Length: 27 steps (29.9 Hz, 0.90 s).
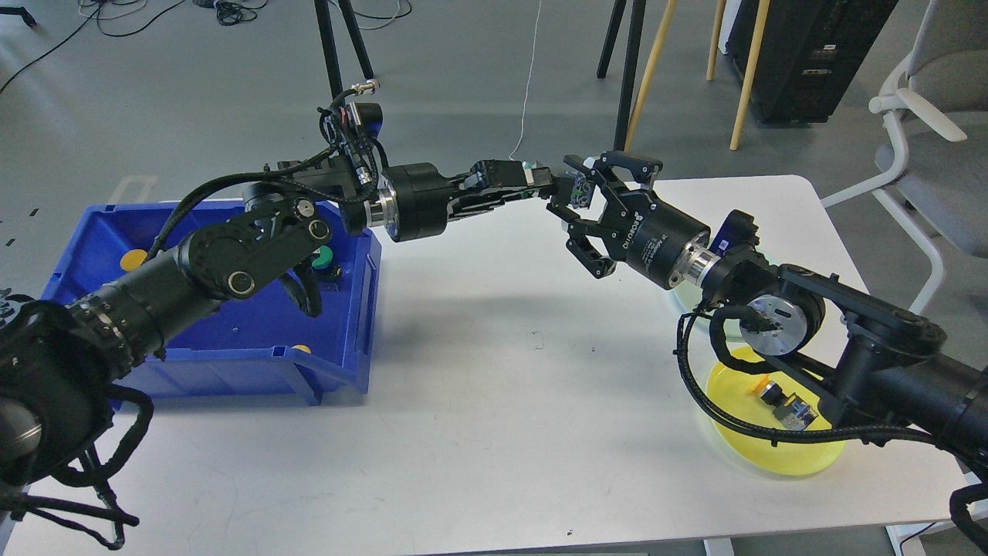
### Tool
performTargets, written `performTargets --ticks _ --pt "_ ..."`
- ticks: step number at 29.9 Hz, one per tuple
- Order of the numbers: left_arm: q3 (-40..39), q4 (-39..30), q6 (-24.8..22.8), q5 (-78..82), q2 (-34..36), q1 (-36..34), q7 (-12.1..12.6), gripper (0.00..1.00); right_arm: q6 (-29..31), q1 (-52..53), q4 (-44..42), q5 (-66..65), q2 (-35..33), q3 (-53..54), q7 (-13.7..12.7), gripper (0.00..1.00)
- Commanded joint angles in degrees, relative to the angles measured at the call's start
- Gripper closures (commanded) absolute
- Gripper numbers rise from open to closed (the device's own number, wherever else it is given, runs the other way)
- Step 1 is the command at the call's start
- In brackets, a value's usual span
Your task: Pass button and place on color plate
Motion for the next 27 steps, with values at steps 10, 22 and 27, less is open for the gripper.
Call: performTargets --ticks 10,22,27 --pt "-0.19 0.00 0.00 -0.35 -0.09 0.09 0.00 0.51 -1.45 0.18 0.09 0.04 0.15 -1.32 -0.43 0.99" --pt "-0.10 -0.09 0.00 -4.30 -0.44 0.53 0.00 0.23 -4.70 -1.66 -0.43 0.74 -0.46 0.26 -0.52 0.99" --pt "-0.10 0.00 0.00 -5.62 -0.44 0.62 0.00 0.22 -10.49 -6.23 -4.03 1.88 -0.55 7.63 -0.52 0.99"
